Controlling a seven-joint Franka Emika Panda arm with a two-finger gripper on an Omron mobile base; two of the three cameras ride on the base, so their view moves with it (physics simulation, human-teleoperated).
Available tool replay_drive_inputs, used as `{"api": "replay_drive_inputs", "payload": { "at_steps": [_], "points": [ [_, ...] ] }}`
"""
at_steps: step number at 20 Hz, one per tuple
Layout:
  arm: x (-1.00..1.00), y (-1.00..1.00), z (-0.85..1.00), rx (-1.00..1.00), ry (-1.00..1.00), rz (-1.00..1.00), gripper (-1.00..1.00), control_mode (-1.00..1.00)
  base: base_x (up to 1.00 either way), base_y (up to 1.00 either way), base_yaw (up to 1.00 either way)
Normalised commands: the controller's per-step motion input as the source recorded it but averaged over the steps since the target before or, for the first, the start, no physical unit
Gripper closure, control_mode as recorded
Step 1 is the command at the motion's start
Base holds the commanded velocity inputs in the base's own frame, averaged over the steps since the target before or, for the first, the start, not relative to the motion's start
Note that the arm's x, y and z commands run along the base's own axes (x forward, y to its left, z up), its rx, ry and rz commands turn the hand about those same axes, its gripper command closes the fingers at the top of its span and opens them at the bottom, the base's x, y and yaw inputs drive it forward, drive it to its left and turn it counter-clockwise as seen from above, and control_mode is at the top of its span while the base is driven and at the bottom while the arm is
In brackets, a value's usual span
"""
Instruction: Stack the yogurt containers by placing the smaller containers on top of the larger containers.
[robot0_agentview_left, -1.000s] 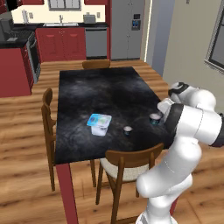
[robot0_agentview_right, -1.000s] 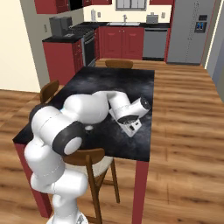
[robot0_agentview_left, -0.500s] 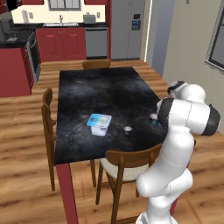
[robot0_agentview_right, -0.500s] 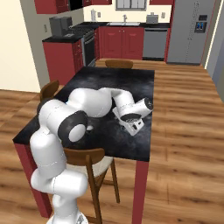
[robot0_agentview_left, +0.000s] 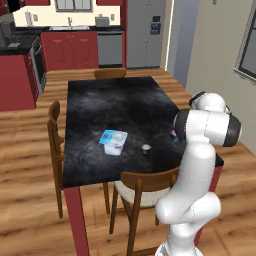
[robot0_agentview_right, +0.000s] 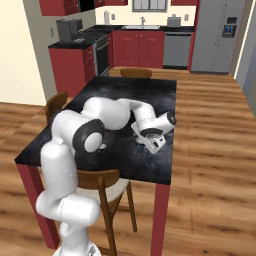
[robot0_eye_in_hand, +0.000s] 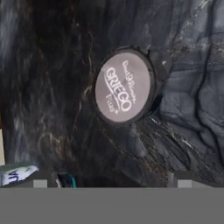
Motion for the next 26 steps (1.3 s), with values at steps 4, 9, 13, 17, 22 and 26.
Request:
{"api": "replay_drive_inputs", "payload": {
  "at_steps": [4,9,13,17,22,26],
  "points": [
    [0.19,-0.01,-0.22,0.0,0.0,0.0,-1.0,-1.0,0.0,0.0,0.0],
    [0.19,-0.01,-0.18,0.0,0.0,0.0,-1.0,-1.0,0.0,0.0,0.0],
    [0.21,-0.01,-0.12,0.0,0.0,0.0,-1.0,-1.0,0.0,0.0,0.0],
    [0.24,-0.02,-0.09,0.0,0.0,0.0,-1.0,-1.0,0.0,0.0,0.0],
    [0.19,-0.04,-0.07,0.01,0.0,0.0,-1.0,-1.0,0.0,0.0,0.0],
    [0.14,-0.11,-0.1,0.01,0.0,0.0,-1.0,-1.0,0.0,0.0,0.0]
  ]
}}
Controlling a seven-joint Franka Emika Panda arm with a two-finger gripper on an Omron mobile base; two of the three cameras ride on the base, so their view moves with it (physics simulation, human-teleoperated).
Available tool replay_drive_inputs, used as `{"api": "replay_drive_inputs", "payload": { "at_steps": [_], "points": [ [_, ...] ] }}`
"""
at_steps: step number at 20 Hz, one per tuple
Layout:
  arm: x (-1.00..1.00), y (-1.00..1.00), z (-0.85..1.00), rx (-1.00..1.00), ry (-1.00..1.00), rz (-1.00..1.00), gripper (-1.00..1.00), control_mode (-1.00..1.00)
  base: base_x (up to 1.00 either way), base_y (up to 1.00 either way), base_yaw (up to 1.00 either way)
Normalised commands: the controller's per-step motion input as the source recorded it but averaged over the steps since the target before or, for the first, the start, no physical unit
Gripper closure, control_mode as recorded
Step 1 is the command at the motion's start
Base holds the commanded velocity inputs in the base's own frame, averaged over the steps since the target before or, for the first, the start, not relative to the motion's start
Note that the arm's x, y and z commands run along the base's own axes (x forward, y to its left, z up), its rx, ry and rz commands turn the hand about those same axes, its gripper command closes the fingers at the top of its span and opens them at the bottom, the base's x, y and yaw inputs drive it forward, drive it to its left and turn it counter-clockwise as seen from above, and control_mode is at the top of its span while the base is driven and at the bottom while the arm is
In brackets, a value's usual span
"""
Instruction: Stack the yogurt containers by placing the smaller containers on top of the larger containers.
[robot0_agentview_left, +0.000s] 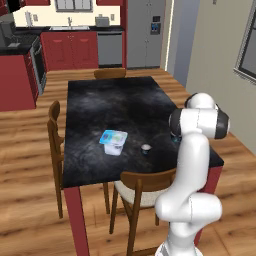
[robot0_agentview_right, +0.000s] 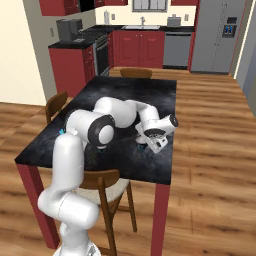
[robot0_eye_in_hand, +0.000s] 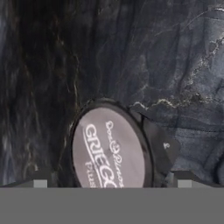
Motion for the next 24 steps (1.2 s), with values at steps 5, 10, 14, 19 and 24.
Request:
{"api": "replay_drive_inputs", "payload": {
  "at_steps": [5,10,14,19,24],
  "points": [
    [0.13,-0.1,-0.12,0.01,0.0,0.0,-1.0,-1.0,0.0,0.0,0.0],
    [0.16,-0.01,-0.15,0.0,0.0,0.0,-1.0,-1.0,0.0,0.0,0.0],
    [0.21,0.0,-0.13,0.0,0.0,0.0,-1.0,-1.0,0.0,0.0,0.0],
    [0.12,0.0,-0.08,0.0,0.0,0.0,-1.0,-1.0,0.0,0.0,0.0],
    [0.0,0.13,0.0,0.0,0.0,-0.03,1.0,-1.0,0.0,0.0,0.0]
  ]
}}
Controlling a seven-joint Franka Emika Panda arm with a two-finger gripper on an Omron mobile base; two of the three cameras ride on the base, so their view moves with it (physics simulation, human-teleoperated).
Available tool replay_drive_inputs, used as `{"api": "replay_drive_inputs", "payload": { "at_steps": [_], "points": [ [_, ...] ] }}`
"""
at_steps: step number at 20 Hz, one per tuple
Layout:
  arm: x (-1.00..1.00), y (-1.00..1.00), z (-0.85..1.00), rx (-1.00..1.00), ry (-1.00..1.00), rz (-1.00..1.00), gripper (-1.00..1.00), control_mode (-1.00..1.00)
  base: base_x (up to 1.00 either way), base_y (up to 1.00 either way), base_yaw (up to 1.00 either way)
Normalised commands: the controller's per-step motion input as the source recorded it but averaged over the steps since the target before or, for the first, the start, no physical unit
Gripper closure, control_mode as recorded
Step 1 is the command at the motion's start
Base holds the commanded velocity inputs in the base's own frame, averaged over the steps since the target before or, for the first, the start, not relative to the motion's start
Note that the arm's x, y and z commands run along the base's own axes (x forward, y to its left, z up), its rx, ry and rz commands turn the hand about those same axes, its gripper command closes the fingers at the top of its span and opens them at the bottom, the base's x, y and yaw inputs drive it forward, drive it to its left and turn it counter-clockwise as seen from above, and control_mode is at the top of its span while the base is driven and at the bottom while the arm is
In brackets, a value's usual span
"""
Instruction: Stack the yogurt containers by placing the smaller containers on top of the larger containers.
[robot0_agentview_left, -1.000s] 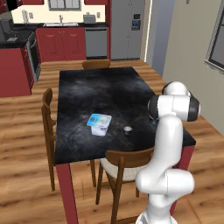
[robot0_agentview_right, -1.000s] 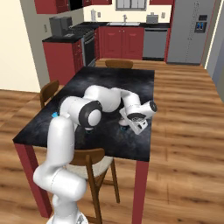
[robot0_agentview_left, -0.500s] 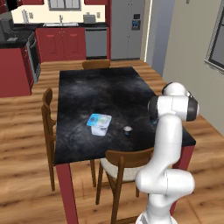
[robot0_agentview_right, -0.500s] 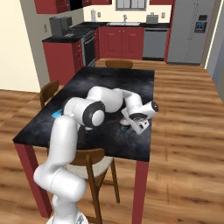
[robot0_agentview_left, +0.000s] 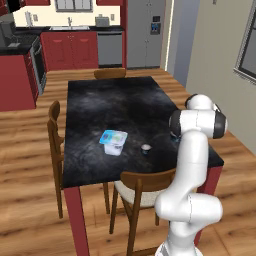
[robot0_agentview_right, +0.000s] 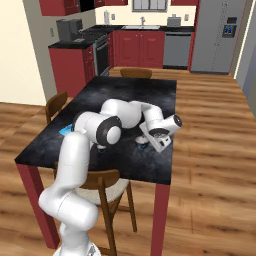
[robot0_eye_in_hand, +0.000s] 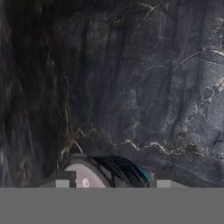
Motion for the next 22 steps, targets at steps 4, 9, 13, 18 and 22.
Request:
{"api": "replay_drive_inputs", "payload": {
  "at_steps": [4,9,13,18,22],
  "points": [
    [0.0,0.07,-0.02,0.0,0.0,-0.07,1.0,-1.0,0.0,0.0,0.0],
    [-0.02,0.0,0.0,0.0,0.0,-0.08,1.0,-1.0,0.0,0.0,0.0],
    [-0.08,0.0,0.0,0.0,0.0,-0.11,1.0,-1.0,0.0,0.0,0.0],
    [-0.22,0.0,0.07,0.0,-0.03,-0.14,1.0,-1.0,0.0,0.0,0.0],
    [-0.19,0.05,0.27,0.0,-0.07,-0.15,1.0,-1.0,0.0,0.0,0.0]
  ]
}}
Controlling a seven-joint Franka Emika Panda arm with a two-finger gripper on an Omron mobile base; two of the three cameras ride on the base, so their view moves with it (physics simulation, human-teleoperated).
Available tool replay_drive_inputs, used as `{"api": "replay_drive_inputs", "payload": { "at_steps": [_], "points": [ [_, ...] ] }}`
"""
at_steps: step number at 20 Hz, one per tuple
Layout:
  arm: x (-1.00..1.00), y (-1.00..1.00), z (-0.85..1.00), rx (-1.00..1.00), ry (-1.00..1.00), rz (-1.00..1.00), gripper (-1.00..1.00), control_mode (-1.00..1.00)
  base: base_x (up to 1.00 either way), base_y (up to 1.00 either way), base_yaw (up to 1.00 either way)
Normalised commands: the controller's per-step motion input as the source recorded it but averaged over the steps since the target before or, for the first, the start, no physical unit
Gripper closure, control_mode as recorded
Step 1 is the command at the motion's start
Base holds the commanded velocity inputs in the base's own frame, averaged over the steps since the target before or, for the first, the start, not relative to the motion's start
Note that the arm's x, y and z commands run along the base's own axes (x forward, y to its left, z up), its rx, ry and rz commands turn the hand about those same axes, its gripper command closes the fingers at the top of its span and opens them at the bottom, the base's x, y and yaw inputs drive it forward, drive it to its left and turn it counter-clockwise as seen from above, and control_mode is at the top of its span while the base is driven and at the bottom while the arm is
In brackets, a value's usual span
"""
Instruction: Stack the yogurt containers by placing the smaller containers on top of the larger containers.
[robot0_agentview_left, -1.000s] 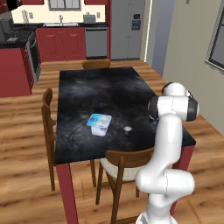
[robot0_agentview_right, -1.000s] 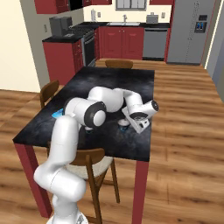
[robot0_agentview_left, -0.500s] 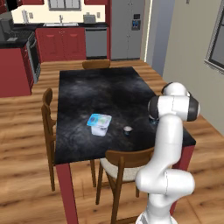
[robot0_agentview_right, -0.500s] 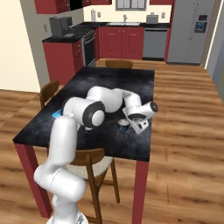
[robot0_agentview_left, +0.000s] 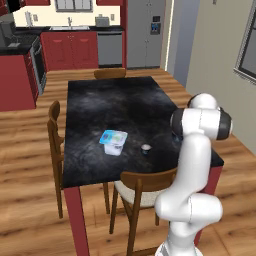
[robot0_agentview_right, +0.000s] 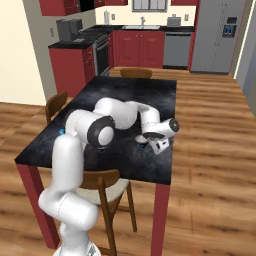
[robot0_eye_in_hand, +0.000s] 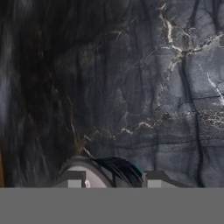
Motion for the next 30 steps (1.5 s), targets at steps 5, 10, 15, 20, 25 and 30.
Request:
{"api": "replay_drive_inputs", "payload": {
  "at_steps": [5,10,15,20,25,30],
  "points": [
    [-0.13,0.22,0.37,0.0,-0.1,-0.13,1.0,-1.0,0.0,0.0,0.0],
    [-0.02,0.5,0.35,0.0,-0.08,-0.08,1.0,-1.0,0.0,0.0,0.0],
    [-0.02,0.38,0.56,0.0,-0.01,-0.05,1.0,-1.0,0.0,0.0,0.0],
    [-0.03,0.02,0.86,0.0,0.0,0.0,1.0,-1.0,0.0,0.0,0.0],
    [-0.32,0.14,0.82,0.0,0.0,0.0,1.0,-1.0,0.0,0.0,0.0],
    [-0.49,0.4,0.47,0.0,0.0,0.0,1.0,-1.0,0.0,0.0,0.0]
  ]
}}
